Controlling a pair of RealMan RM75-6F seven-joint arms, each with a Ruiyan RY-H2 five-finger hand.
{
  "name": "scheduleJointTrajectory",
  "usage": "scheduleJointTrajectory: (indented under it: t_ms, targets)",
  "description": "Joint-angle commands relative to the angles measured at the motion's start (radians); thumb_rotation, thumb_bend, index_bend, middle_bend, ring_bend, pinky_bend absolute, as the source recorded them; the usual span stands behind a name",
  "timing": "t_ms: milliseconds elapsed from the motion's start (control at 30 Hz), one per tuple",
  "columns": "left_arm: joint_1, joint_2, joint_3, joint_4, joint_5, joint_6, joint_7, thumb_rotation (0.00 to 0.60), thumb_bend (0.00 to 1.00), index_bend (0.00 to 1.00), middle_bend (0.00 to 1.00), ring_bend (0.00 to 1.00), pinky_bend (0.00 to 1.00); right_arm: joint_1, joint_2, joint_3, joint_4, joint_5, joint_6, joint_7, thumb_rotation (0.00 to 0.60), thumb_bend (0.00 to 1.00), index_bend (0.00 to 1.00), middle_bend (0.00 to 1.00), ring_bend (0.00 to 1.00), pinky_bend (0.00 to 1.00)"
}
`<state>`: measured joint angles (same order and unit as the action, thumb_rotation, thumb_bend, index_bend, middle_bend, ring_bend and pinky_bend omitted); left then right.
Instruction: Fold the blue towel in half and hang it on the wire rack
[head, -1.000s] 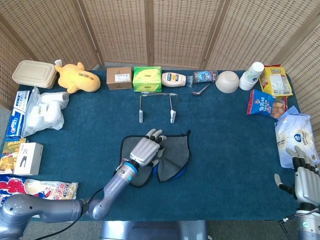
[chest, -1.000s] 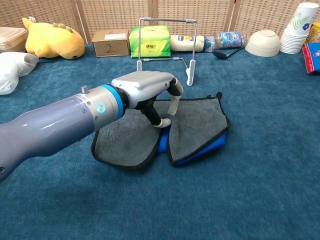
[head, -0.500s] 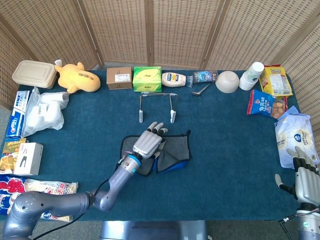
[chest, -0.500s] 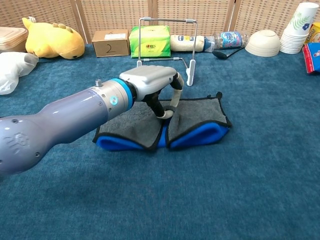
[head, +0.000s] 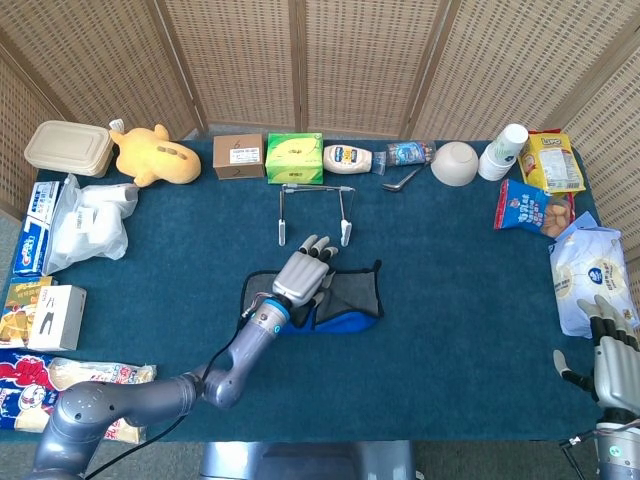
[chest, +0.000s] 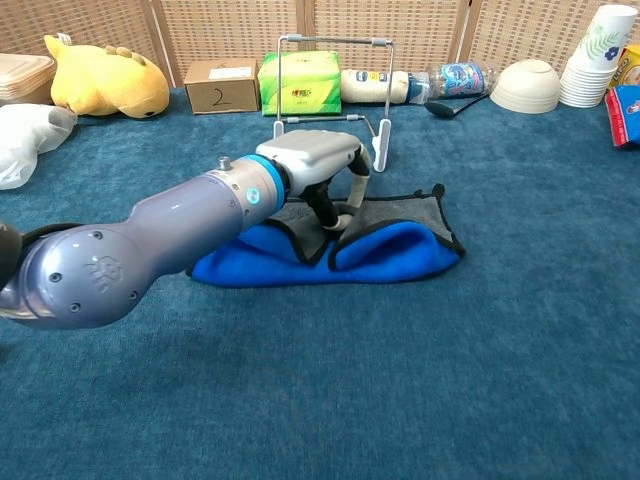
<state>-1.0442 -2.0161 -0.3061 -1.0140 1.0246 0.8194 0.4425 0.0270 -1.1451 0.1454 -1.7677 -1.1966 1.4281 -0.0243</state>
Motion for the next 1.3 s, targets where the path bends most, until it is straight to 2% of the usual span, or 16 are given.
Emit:
scheduleJointTrajectory:
  t_ms: [33, 133, 300, 400, 500, 833, 1067, 1300]
  targets:
    - [-0.007, -0.009, -0.003, 0.017, 0.004, -0.006, -0.012, 0.6, 0.45, 0.56, 0.17, 0.0, 0.0, -0.001, 0.001, 0.0, -0.002, 0.002, 0.001, -0.001, 0.6, 0.33, 0.12, 0.03, 0.0, 0.0]
    - [-0.008, -0.012, -0.001, 0.023, 0.006, -0.008, -0.019, 0.6, 0.44, 0.47, 0.15, 0.0, 0.0, -0.003, 0.001, 0.0, -0.003, 0.003, 0.002, -0.002, 0.6, 0.33, 0.12, 0.03, 0.0, 0.0]
    - [0.002, -0.003, 0.004, 0.008, 0.015, 0.005, -0.029, 0.6, 0.4, 0.22, 0.08, 0.0, 0.0, -0.002, 0.001, 0.001, -0.006, 0.0, 0.002, -0.002, 0.6, 0.33, 0.12, 0.03, 0.0, 0.0]
    - [0.009, 0.007, 0.008, -0.009, 0.021, 0.018, -0.028, 0.6, 0.4, 0.12, 0.05, 0.0, 0.0, 0.0, 0.0, 0.001, -0.006, -0.002, 0.0, -0.003, 0.6, 0.33, 0.12, 0.03, 0.0, 0.0]
    - [0.014, 0.015, 0.007, -0.022, 0.021, 0.025, -0.028, 0.6, 0.4, 0.06, 0.03, 0.0, 0.0, 0.001, 0.0, 0.002, -0.007, -0.003, 0.0, -0.003, 0.6, 0.33, 0.12, 0.03, 0.0, 0.0]
    - [0.037, 0.047, 0.018, -0.087, 0.042, 0.063, -0.033, 0.6, 0.39, 0.02, 0.02, 0.0, 0.0, 0.002, 0.002, 0.002, -0.017, -0.008, 0.002, -0.011, 0.6, 0.33, 0.12, 0.03, 0.0, 0.0]
    - [0.041, 0.051, 0.024, -0.101, 0.037, 0.078, 0.001, 0.6, 0.31, 0.01, 0.01, 0.0, 0.0, 0.002, 0.001, 0.0, -0.023, -0.012, 0.004, -0.015, 0.6, 0.33, 0.12, 0.03, 0.0, 0.0]
    - [0.048, 0.063, 0.018, -0.139, 0.029, 0.086, 0.0, 0.6, 0.3, 0.0, 0.01, 0.0, 0.0, -0.002, 0.004, 0.0, -0.026, -0.012, 0.01, -0.016, 0.6, 0.33, 0.12, 0.03, 0.0, 0.0]
